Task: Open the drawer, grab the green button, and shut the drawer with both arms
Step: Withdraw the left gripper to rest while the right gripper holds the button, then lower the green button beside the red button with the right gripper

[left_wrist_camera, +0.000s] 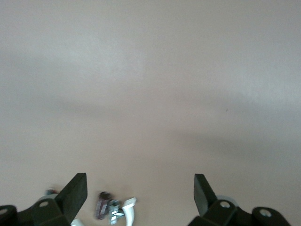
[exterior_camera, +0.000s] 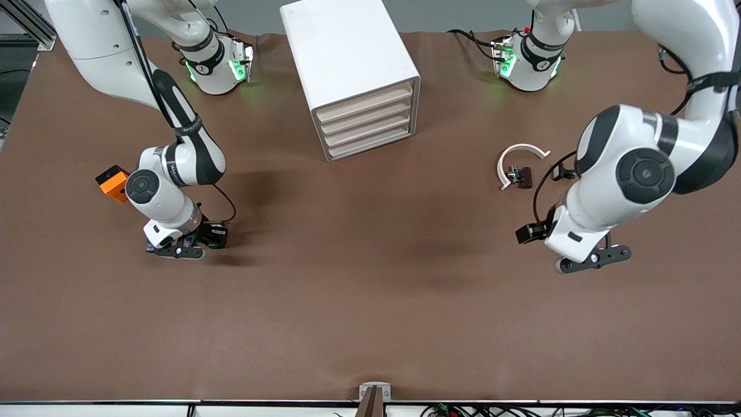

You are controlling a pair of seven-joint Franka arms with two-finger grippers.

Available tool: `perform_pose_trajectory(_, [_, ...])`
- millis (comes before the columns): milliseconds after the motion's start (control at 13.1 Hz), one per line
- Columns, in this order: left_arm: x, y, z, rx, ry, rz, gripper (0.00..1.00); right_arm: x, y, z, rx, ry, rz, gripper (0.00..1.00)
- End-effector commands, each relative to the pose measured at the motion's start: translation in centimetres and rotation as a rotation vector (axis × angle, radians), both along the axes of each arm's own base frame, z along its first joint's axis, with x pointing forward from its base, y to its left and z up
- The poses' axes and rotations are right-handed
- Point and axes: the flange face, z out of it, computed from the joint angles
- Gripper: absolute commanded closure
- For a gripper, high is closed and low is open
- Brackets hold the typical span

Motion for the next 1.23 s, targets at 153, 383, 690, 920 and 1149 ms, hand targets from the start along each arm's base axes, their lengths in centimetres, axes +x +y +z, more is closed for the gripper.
perform_pose_trajectory(153, [-3.8,4.2,8.7,0.067,-0.028,-0.137,0.0,0.0,-0.1,-0.2,0.014,-0.009,-0.002,0.0])
perform_pose_trajectory(383, [-6.6,7.1,12.6,0.09,-0.03,-0.2,0.0,0.3,-0.1,0.1,0.015,-0.009,-0.006,0.0])
perform_pose_trajectory(690, [-10.5,10.6,16.6,-0.006,-0.05,-0.119,0.0,1.0,0.1,1.6,0.015,0.0,0.004,0.0])
perform_pose_trajectory(920, [-12.4,11.1,18.5,-0.004,-0.076,-0.114,0.0,2.2,0.2,5.0,0.011,0.069,0.007,0.0])
perform_pose_trajectory(1149, [-13.7,11.6,19.8,-0.003,-0.085,-0.105,0.0,2.8,0.1,7.6,0.012,0.078,0.008,0.0])
